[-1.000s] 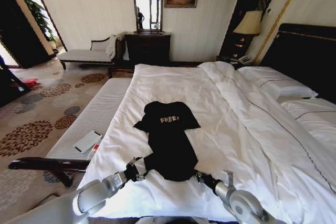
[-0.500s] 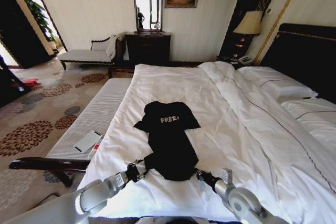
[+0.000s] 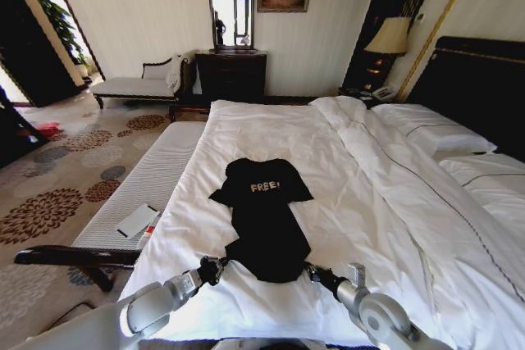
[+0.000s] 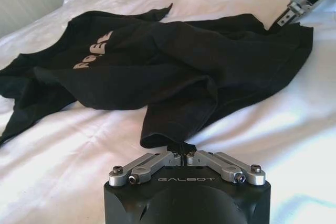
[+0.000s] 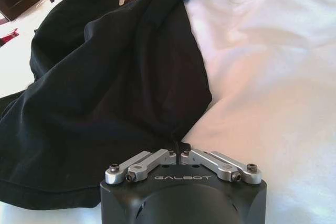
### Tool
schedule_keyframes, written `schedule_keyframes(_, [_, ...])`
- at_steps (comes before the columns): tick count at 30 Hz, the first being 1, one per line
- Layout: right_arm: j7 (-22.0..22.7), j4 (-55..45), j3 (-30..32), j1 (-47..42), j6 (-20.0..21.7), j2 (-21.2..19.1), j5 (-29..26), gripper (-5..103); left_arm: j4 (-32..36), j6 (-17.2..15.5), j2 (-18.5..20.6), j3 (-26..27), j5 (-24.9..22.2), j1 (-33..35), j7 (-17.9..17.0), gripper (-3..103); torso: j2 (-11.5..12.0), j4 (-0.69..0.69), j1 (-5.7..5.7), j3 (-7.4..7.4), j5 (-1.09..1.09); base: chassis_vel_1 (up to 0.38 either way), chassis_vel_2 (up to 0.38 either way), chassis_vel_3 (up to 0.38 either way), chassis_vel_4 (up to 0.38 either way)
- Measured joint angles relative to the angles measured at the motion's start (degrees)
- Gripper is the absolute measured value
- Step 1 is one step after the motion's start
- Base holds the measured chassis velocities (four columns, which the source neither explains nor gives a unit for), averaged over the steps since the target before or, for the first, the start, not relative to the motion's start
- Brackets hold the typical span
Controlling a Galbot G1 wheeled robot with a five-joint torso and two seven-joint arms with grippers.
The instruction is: Fold the clothes on the bed.
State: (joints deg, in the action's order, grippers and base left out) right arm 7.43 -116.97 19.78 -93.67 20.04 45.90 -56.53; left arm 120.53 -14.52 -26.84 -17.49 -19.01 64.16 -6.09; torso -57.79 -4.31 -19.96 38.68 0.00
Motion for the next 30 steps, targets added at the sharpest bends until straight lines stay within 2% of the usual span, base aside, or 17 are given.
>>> schedule_keyframes(5, [-0.11,-0.09,0.44,-0.41,-0.19,0.08,0.16,0,0.93,0.16,-0.05,2.0,-0.38,1.58,-0.46,0,0.0,0.0,0.0,0.0,0.0,0.0,0.0,0.0,0.0])
schedule_keyframes(9, [-0.09,-0.91,1.5,-0.82,-0.23,0.14,0.4,0,3.91,0.0,-0.19,8.28,-1.15,6.31,-2.0,0,0.0,-0.01,0.0,0.0,0.01,0.0,0.0,0.0,0.0])
schedule_keyframes(10, [-0.09,-0.91,1.5,-0.82,-0.23,0.14,0.4,0,3.91,0.0,-0.19,8.28,-1.15,6.31,-2.0,0,0.0,-0.01,0.0,0.0,0.01,0.0,0.0,0.0,0.0])
schedule_keyframes(13, [-0.1,-1.73,3.03,-1.95,-0.24,-0.48,0.36,0,6.68,-0.23,-0.98,15.73,-2.04,14.34,-2.64,0,0.0,0.01,0.0,0.0,0.01,0.0,0.0,0.0,0.0])
schedule_keyframes(16, [-0.15,-2.43,4.38,-3.52,-0.24,-0.8,0.58,0,7.84,0.1,-3.58,21.49,-1.91,21.4,-4.09,0,0.0,0.01,0.0,-0.01,0.01,0.0,0.0,0.0,0.0])
schedule_keyframes(25, [-0.3,-3.23,5.99,-6.55,-0.39,0.13,3.23,0,8.0,1.02,-10.36,26.85,-0.95,26.81,-7.98,0,0.0,-0.02,0.0,-0.01,0.01,0.0,0.0,0.0,0.0])
schedule_keyframes(26, [-0.29,-3.41,6.79,-7.2,-0.41,0.22,3.43,0,8.4,1.13,-11.36,29.11,-0.94,28.62,-8.79,0,0.0,-0.01,0.0,-0.01,0.01,0.0,0.0,0.0,0.0])
schedule_keyframes(29, [-0.29,-3.62,7.44,-7.84,-0.46,0.19,3.53,0,8.93,1.35,-12.17,31.59,-0.9,30.81,-9.31,0,0.0,0.0,0.0,0.0,0.01,0.0,0.0,0.0,0.0])
schedule_keyframes(30, [-0.3,-3.94,8.15,-8.73,-0.53,0.15,3.83,0,9.69,1.65,-13.39,34.46,-0.54,34.29,-9.99,0,0.0,-0.01,0.0,0.0,0.0,0.0,0.0,0.0,0.0])
